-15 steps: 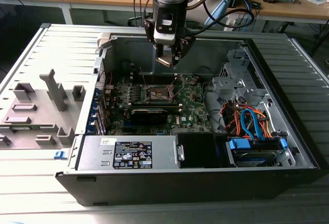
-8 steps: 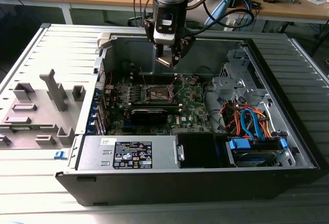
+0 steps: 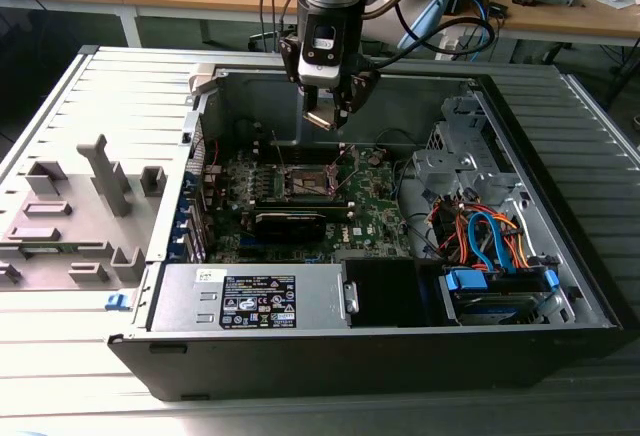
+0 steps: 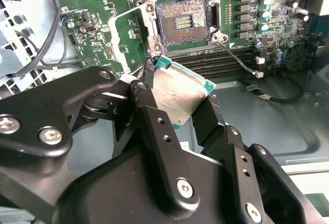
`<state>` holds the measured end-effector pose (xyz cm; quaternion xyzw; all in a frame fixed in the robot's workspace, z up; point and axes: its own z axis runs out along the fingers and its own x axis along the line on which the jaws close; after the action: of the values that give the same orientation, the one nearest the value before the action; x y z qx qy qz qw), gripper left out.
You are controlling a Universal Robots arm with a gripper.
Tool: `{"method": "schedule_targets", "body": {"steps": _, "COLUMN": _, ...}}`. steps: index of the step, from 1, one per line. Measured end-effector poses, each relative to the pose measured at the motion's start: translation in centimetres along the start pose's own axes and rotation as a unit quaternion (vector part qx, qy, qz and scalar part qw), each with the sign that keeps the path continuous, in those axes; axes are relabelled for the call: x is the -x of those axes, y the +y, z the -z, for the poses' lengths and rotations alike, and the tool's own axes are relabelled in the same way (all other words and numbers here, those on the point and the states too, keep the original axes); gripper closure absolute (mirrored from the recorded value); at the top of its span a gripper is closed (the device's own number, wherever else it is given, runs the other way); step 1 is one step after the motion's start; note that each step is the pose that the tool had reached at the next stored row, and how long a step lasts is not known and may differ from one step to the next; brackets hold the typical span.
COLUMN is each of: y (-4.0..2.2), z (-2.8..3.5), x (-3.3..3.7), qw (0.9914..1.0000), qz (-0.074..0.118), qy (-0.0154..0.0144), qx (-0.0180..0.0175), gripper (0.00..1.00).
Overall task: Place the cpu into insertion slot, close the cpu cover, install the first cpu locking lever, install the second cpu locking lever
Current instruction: 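Place the cpu into insertion slot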
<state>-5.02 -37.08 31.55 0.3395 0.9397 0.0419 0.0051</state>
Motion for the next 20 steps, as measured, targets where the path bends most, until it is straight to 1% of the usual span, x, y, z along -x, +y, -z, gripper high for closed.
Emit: {"method": "schedule_targets", "body": {"steps": 20, "y": 0.0, "z": -0.02, "x": 0.0, "qw": 0.99998, "qz": -0.006, "qy": -0.0005, "qx": 0.0002, "gripper": 0.46}}
